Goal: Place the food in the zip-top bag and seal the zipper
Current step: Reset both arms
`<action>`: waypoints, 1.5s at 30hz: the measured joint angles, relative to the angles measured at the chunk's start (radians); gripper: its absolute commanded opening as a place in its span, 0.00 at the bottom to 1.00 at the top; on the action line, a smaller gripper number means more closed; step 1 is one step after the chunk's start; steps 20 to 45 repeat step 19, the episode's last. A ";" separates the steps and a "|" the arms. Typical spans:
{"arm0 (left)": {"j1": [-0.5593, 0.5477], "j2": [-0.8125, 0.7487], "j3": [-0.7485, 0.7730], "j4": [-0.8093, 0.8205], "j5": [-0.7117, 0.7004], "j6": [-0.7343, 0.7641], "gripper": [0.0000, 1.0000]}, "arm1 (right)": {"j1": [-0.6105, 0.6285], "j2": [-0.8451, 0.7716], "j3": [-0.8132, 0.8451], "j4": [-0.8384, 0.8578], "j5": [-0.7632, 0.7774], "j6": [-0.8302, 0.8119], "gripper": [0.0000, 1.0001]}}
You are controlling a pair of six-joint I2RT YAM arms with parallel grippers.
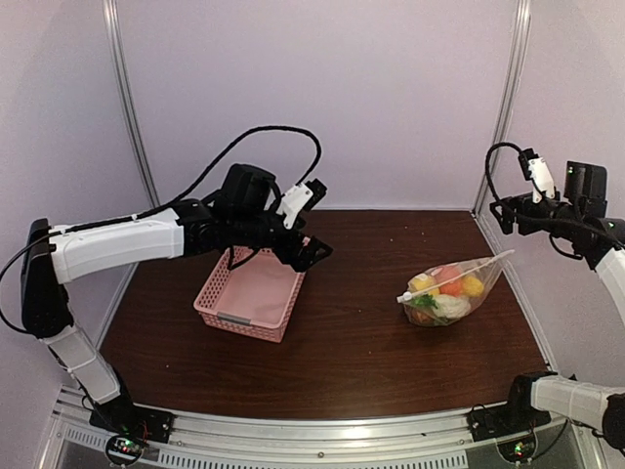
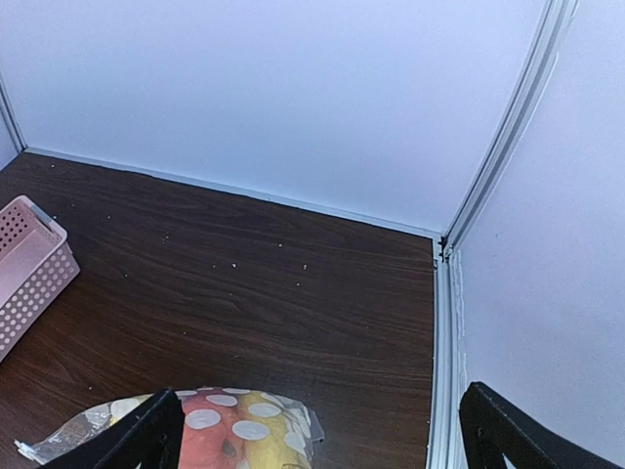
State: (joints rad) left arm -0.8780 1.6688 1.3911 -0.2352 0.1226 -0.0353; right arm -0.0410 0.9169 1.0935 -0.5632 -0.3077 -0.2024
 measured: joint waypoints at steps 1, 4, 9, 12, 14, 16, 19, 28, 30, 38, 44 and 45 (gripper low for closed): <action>0.008 -0.019 -0.018 -0.008 -0.029 0.007 0.98 | 0.000 -0.003 0.000 0.005 0.011 0.009 1.00; 0.026 -0.075 -0.070 -0.027 -0.115 0.026 0.98 | 0.000 -0.022 0.000 0.013 0.044 0.039 1.00; 0.078 -0.202 -0.169 -0.027 -0.262 0.021 0.98 | 0.000 -0.060 0.000 0.033 0.120 0.096 0.99; 0.119 -0.277 -0.200 -0.023 -0.369 -0.010 0.98 | 0.000 -0.065 0.000 0.045 0.144 0.107 1.00; 0.143 -0.327 -0.214 -0.003 -0.452 -0.030 0.98 | 0.000 -0.065 0.000 0.053 0.152 0.113 1.00; 0.158 -0.367 -0.231 0.025 -0.510 -0.047 0.98 | 0.000 -0.063 0.000 0.060 0.152 0.120 0.99; 0.176 -0.423 -0.276 0.077 -0.563 -0.072 0.98 | 0.000 -0.057 0.000 0.069 0.148 0.126 0.99; 0.176 -0.423 -0.276 0.077 -0.563 -0.072 0.98 | 0.000 -0.057 0.000 0.069 0.148 0.126 0.99; 0.176 -0.423 -0.276 0.077 -0.563 -0.072 0.98 | 0.000 -0.057 0.000 0.069 0.148 0.126 0.99; 0.176 -0.423 -0.276 0.077 -0.563 -0.072 0.98 | 0.000 -0.057 0.000 0.069 0.148 0.126 0.99; 0.176 -0.423 -0.276 0.077 -0.563 -0.072 0.98 | 0.000 -0.057 0.000 0.069 0.148 0.126 0.99; 0.176 -0.423 -0.276 0.077 -0.563 -0.072 0.98 | 0.000 -0.057 0.000 0.069 0.148 0.126 0.99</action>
